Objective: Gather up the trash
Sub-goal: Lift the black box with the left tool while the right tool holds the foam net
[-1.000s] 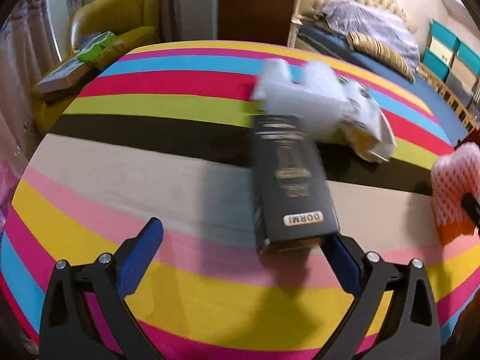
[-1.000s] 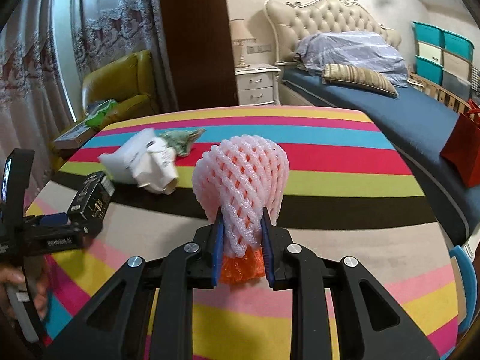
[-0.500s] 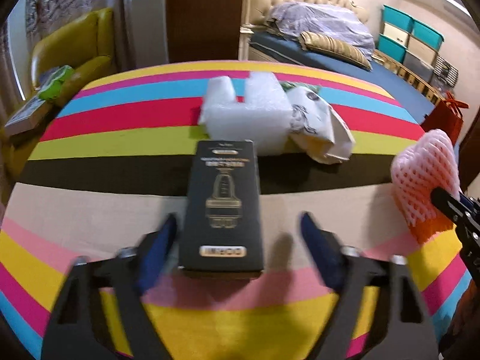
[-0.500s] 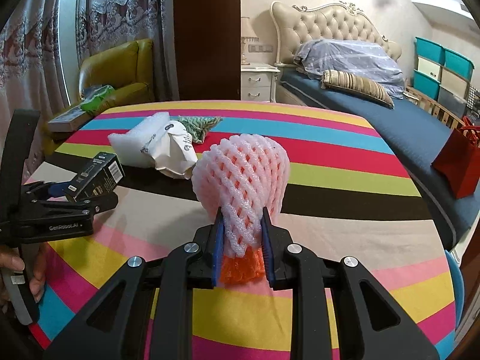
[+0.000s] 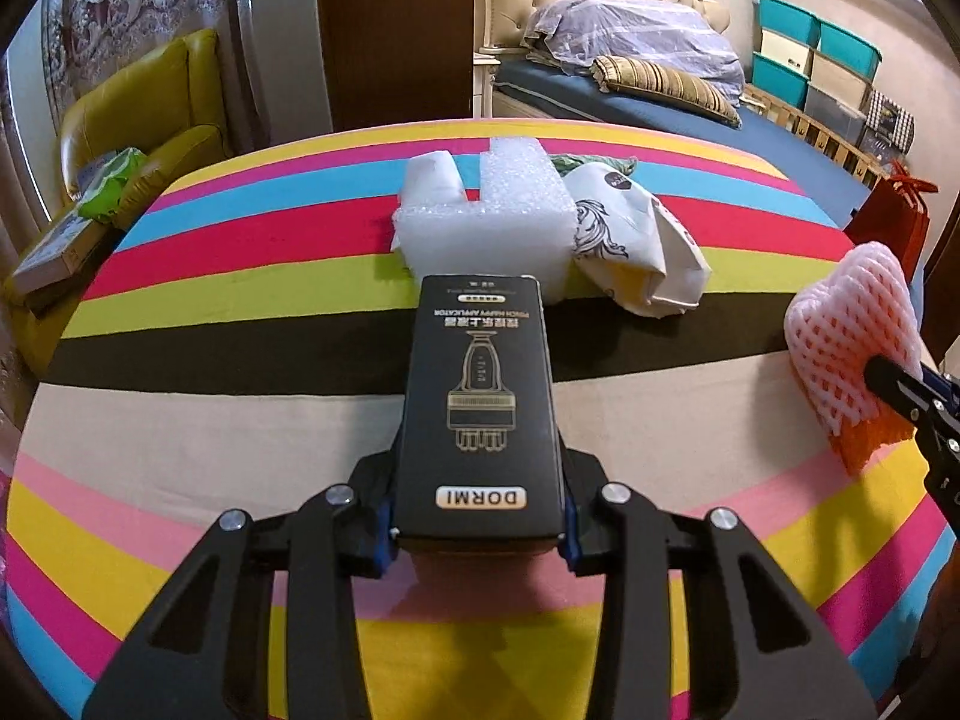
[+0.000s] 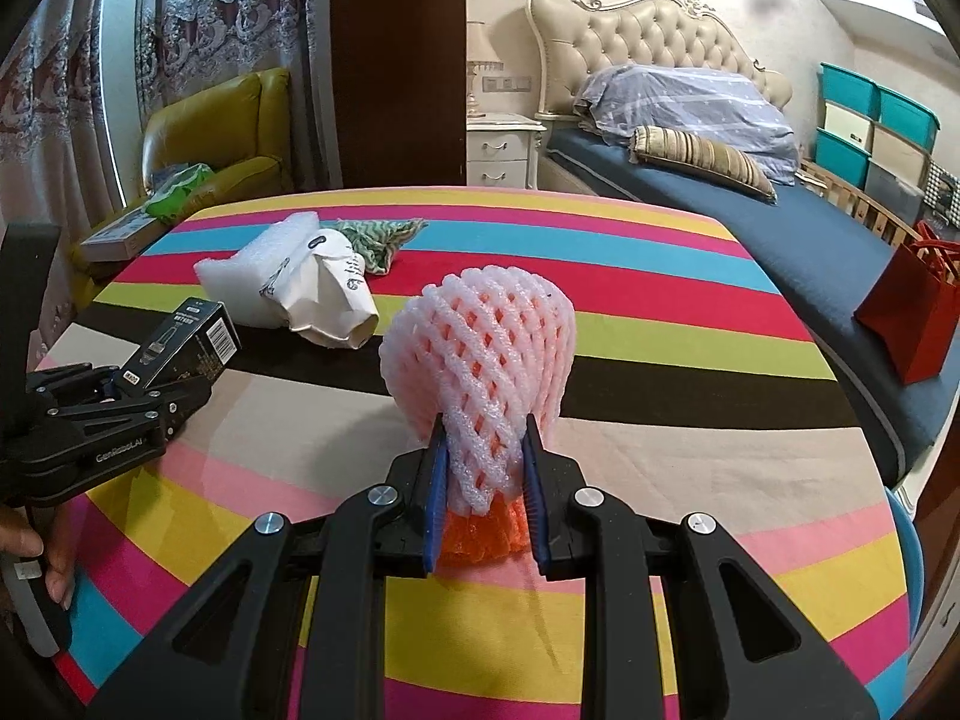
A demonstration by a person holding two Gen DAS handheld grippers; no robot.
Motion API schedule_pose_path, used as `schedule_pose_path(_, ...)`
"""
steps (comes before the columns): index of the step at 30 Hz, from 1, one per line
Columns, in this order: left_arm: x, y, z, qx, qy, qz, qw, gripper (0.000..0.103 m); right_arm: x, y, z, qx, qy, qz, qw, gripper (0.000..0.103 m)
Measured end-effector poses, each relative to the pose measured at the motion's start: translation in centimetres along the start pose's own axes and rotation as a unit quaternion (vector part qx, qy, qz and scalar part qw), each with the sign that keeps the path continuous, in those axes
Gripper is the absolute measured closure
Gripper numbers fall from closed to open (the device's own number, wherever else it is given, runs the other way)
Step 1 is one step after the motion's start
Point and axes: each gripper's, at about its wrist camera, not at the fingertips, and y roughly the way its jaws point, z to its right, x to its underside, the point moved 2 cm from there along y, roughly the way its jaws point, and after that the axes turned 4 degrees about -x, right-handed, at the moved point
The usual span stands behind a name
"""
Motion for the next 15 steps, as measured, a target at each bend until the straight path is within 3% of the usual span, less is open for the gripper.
schedule_pose_path(7, 0.1, 0.0, -0.9, 0.002, 0.000, 0.000, 1.0000, 0.065, 0.1, 0.2, 0.2, 0.001, 0.009, -0.001, 1.000, 0.080)
schedule_pose_path(15, 1.3, -2.0, -3.1, 0.036, -0.022, 0.025, 0.9988, 0.065, 0.1, -0.5, 0.3, -0.004, 0.011, 0.012, 1.000, 0.080)
